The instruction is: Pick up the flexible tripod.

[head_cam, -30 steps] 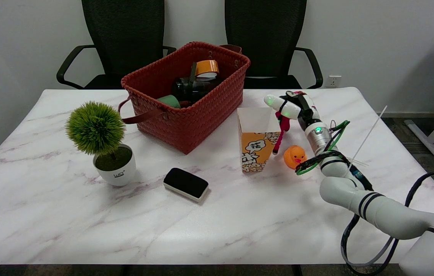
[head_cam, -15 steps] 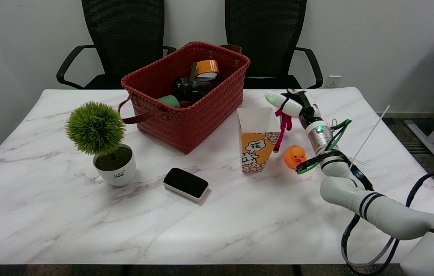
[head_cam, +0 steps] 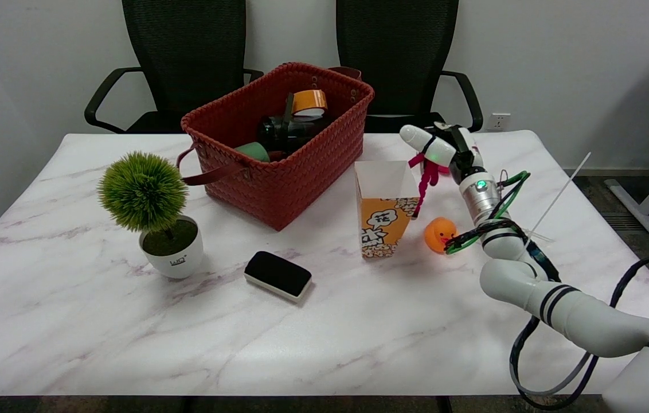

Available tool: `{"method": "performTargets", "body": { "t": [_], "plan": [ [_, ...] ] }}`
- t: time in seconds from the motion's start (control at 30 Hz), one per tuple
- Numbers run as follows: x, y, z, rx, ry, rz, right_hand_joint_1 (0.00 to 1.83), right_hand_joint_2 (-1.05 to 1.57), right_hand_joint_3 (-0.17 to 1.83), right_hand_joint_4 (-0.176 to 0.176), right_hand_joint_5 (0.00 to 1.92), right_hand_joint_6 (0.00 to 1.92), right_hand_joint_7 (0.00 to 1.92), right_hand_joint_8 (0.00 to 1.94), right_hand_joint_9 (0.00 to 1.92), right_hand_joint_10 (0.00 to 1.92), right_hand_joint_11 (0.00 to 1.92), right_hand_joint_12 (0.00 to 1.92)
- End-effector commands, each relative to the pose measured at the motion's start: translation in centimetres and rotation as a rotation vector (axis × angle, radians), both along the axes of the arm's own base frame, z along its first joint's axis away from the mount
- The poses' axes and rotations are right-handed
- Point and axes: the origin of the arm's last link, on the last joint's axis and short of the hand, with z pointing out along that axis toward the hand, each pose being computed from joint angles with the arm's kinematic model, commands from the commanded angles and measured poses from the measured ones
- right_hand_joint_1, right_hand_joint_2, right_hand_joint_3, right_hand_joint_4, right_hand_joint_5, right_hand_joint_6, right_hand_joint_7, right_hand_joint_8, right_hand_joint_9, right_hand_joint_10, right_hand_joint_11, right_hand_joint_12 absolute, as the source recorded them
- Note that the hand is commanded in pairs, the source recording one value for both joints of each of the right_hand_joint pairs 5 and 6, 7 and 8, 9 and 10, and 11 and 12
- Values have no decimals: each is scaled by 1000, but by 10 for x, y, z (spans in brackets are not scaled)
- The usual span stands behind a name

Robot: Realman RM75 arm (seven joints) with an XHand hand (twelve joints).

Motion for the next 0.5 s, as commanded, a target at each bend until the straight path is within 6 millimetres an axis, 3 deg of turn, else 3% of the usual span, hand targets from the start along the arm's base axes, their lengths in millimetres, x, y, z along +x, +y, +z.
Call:
{"method": "performTargets", "body": {
  "t": [0.03, 0.5],
  "plan": [
    [32, -8, 2, 3, 37, 91, 839, 615, -175, 0, 1557, 1557, 1481, 1481, 1476, 1476, 1568, 1568],
    [75, -24, 5, 11, 125, 179, 838, 616, -175, 0, 1551, 1551, 1482, 1482, 1479, 1479, 1573, 1573]
  ]
}}
